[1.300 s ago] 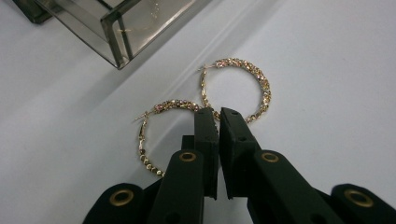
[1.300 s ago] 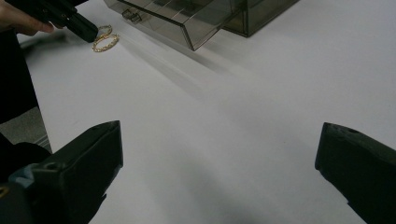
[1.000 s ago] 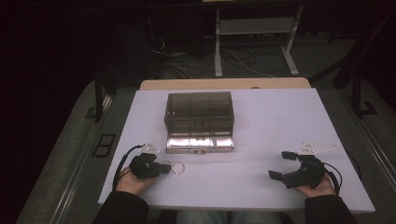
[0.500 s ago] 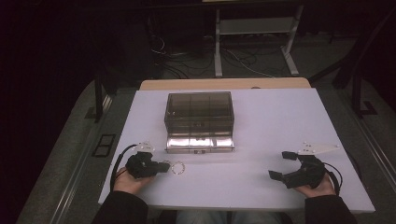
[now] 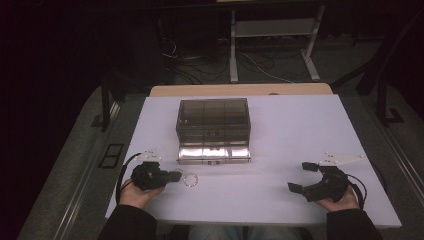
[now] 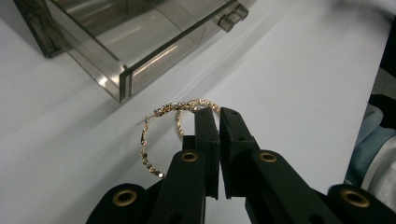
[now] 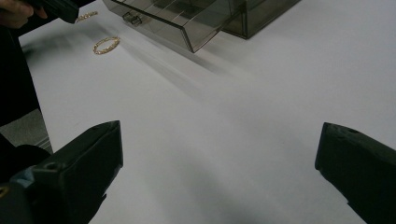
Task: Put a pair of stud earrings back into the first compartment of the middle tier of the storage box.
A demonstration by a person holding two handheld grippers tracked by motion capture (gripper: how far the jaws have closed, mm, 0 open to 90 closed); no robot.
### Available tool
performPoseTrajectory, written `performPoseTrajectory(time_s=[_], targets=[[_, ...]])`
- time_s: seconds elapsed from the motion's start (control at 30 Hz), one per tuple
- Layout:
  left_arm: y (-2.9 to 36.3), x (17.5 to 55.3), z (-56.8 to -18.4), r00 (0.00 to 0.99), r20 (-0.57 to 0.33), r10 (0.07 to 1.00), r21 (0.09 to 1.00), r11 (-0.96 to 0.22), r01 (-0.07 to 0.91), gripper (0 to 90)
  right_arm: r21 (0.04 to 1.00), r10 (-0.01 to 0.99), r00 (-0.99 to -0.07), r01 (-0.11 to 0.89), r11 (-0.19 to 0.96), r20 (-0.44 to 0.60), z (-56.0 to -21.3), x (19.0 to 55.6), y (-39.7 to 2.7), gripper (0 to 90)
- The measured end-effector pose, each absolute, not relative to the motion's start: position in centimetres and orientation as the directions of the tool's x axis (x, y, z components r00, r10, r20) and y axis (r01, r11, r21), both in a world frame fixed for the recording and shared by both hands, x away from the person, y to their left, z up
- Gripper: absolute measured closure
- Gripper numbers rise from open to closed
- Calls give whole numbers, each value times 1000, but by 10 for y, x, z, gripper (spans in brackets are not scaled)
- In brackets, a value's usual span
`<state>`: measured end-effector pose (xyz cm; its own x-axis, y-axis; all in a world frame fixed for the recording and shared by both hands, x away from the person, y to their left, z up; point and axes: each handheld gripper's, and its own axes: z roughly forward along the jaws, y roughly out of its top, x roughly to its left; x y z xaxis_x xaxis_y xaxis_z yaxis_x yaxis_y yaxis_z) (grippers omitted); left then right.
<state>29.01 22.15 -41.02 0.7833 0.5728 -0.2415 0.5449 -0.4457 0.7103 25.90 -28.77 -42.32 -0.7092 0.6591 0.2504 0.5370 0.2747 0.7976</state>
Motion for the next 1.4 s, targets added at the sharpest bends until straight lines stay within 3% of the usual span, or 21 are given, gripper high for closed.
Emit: performPoseTrajectory(time_s=[1.4], targets=[[202, 293, -358, 836, -146, 529, 802, -431, 413, 863, 802, 670, -698, 538, 259, 252, -422, 258, -292, 3]])
